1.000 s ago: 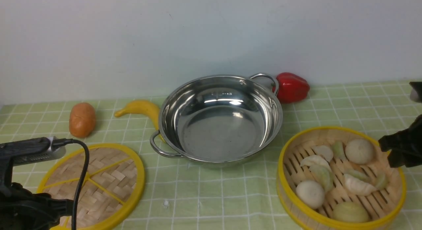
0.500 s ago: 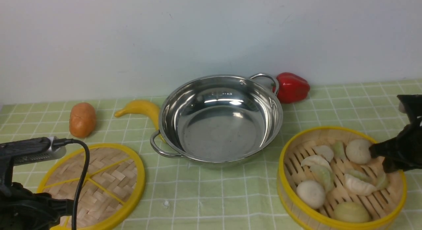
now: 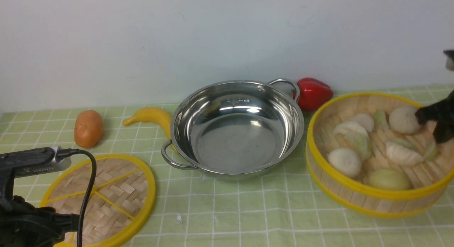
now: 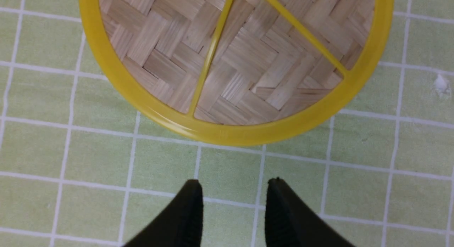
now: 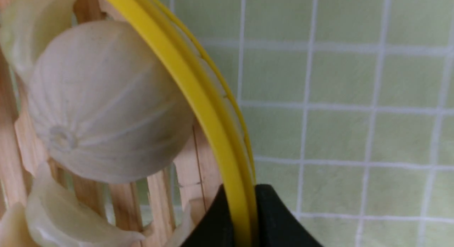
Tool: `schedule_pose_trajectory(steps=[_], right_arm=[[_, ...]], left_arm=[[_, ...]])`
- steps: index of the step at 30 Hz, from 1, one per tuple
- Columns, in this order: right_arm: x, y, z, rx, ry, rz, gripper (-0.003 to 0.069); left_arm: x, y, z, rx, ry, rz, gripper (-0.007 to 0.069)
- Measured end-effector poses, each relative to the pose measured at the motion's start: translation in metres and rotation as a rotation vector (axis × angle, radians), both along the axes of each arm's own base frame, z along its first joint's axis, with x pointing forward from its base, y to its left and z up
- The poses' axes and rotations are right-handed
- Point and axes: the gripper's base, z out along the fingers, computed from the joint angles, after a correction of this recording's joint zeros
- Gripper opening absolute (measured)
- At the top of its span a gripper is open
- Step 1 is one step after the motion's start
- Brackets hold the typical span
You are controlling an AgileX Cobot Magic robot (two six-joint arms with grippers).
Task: Place the steamer in the pot on the green tablecloth, and put the lid on the steamer.
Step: 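Place the bamboo steamer basket of food into the steel pot with the right gripper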
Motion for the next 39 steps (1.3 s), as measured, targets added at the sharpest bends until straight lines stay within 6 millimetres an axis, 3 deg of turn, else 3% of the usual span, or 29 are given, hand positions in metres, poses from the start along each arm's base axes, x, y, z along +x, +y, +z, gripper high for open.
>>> schedule_pose_trajectory(steps=[5,7,9,10,11,12,15,16,21,31,34,39], right_arm=[[0.019,0.012,0.056,0.06,-0.125,0.023,0.0059],[0.034,0.034,0.072,0.1,-0.171,0.071,0.0059],[0.044,0.047,0.076,0.118,-0.188,0.097,0.0059],[0.061,0.077,0.077,0.149,-0.203,0.153,0.0059],[0.072,0.094,0.073,0.162,-0.209,0.181,0.0059],[0.074,0.095,0.073,0.162,-0.211,0.179,0.0059],[0.105,0.148,0.054,0.2,-0.227,0.245,0.0059],[0.117,0.166,0.035,0.206,-0.207,0.26,0.0059],[0.137,0.199,0.0,0.2,-0.197,0.277,0.0059],[0.157,0.205,-0.081,0.138,-0.067,0.265,0.0059],[0.158,0.207,-0.094,0.149,-0.04,0.262,0.0059],[0.158,0.208,-0.096,0.156,-0.036,0.261,0.0059]], left_arm=[[0.0,0.0,0.0,0.001,0.0,0.0,0.0243],[0.0,0.0,0.0,0.001,0.0,0.0,0.0243],[0.0,0.0,0.0,0.001,0.0,0.0,0.0243],[0.0,0.0,0.0,0.001,0.0,0.0,0.0243],[0.0,0.0,0.0,0.001,0.0,0.0,0.0243],[0.0,0.0,0.0,0.001,0.0,0.0,0.0243],[0.0,0.0,0.0,0.001,0.0,0.0,0.0243],[0.0,0.0,0.0,0.001,0.0,0.0,0.0243],[0.0,0.0,0.0,0.001,0.0,0.0,0.0243],[0.0,0.0,0.0,0.002,0.0,-0.001,0.0243],[0.0,0.0,0.0,0.002,0.0,-0.001,0.0243],[0.0,0.0,0.0,0.002,-0.001,-0.001,0.0243]])
